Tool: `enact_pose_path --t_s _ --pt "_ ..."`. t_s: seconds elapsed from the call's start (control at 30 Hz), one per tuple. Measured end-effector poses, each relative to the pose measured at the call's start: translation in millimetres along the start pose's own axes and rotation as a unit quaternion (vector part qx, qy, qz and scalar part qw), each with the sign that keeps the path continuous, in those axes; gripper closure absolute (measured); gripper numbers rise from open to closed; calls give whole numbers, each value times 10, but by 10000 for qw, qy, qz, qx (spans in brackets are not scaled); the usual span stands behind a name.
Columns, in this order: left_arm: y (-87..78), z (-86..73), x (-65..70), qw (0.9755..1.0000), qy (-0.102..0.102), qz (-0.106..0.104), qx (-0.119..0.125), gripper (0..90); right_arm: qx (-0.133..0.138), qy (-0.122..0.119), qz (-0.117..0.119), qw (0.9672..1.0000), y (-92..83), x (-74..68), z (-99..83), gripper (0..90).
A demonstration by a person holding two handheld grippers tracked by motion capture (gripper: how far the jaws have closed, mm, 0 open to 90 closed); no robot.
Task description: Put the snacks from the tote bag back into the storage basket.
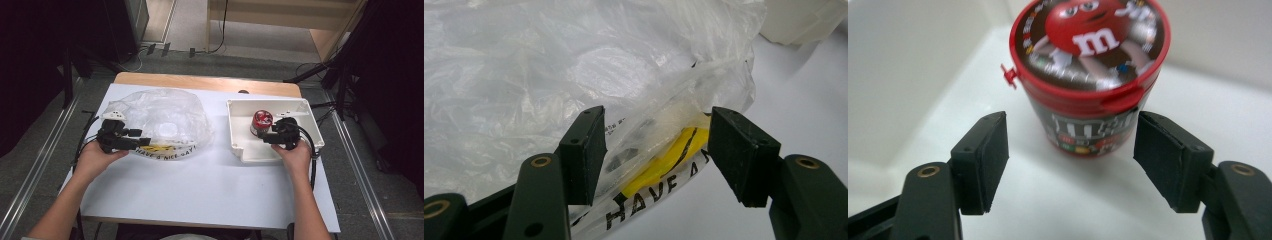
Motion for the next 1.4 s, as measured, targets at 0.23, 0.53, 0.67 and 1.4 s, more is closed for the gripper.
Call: enact_pose_path --t_s 0.23,0.53,0.67,1.4 --pt "4 -2 -2 10000 -4 -7 -5 412 68 -9 58 10000 -114 -30 -14 464" --pt "6 -2 -1 10000 -7 -17 -5 411 358 -251 164 9989 -263 -139 43 750" --pt "6 -1 -4 10000 -15 -17 -2 411 441 -321 186 9983 -288 -181 72 890" --pt "22 -6 1 10000 13 12 -22 412 380 -275 215 9987 -53 -223 102 900"
Point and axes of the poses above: each handheld gripper's, and its own axes: y roughly forward along the jaws, z roughly out of its top, x roughly to its right, the point moved 8 cm from there along y, roughly forward along the jaws, and after that the axes turned 4 degrees about z, right-handed, at the moved point
